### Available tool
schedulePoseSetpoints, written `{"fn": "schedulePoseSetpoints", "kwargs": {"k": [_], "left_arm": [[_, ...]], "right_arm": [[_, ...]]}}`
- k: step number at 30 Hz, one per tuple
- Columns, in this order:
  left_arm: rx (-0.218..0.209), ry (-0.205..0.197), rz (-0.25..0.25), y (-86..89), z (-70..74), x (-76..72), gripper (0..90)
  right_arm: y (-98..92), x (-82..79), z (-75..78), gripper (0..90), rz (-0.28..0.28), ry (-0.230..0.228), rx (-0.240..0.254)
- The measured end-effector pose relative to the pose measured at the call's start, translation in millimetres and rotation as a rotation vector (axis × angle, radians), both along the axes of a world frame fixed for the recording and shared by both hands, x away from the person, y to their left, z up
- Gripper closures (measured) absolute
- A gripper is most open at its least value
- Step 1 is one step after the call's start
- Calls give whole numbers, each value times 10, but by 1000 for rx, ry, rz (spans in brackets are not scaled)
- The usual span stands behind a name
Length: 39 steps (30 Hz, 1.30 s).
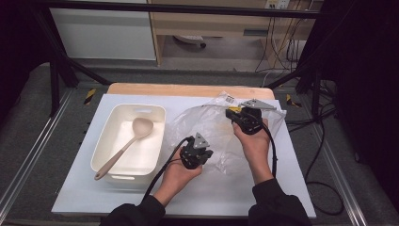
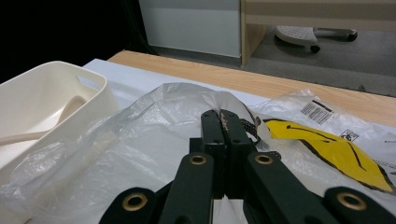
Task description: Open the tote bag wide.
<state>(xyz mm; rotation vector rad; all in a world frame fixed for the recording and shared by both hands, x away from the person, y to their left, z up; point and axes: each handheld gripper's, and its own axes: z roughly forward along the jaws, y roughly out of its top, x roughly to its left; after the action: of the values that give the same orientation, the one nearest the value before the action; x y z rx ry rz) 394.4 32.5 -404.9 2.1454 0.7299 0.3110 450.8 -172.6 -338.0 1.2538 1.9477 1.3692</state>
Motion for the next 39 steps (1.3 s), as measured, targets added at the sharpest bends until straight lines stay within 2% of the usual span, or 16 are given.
{"fn": "schedulePoseSetpoints", "kwargs": {"k": [7,11,18,21,23,25,27,32,37,39], "left_arm": [[-32,10,9,155,236,-43,900],[-74,19,20,271,325,-41,900],[-66,-3,47,389,410,-34,894],[-65,-23,73,428,440,-47,772],[-58,-20,81,452,454,-49,666],[-57,-27,99,484,469,-59,622],[-58,-19,119,518,480,-59,539],[-101,-11,167,611,519,-55,352],[-111,-18,217,718,570,-54,186],[-115,-23,219,771,588,-55,141]], "right_arm": [[-20,-44,-26,900,13,6,-2],[-17,-46,-64,900,21,12,-10],[-5,-46,-85,900,31,19,-16],[-13,-47,-87,900,34,20,-16],[-18,-45,-87,900,35,22,-15],[-28,-40,-90,900,36,22,-19],[-30,-41,-94,900,38,25,-21],[-35,-45,-97,900,38,29,-19],[-55,-58,-93,900,41,30,-18],[-62,-62,-90,900,41,31,-15]]}}
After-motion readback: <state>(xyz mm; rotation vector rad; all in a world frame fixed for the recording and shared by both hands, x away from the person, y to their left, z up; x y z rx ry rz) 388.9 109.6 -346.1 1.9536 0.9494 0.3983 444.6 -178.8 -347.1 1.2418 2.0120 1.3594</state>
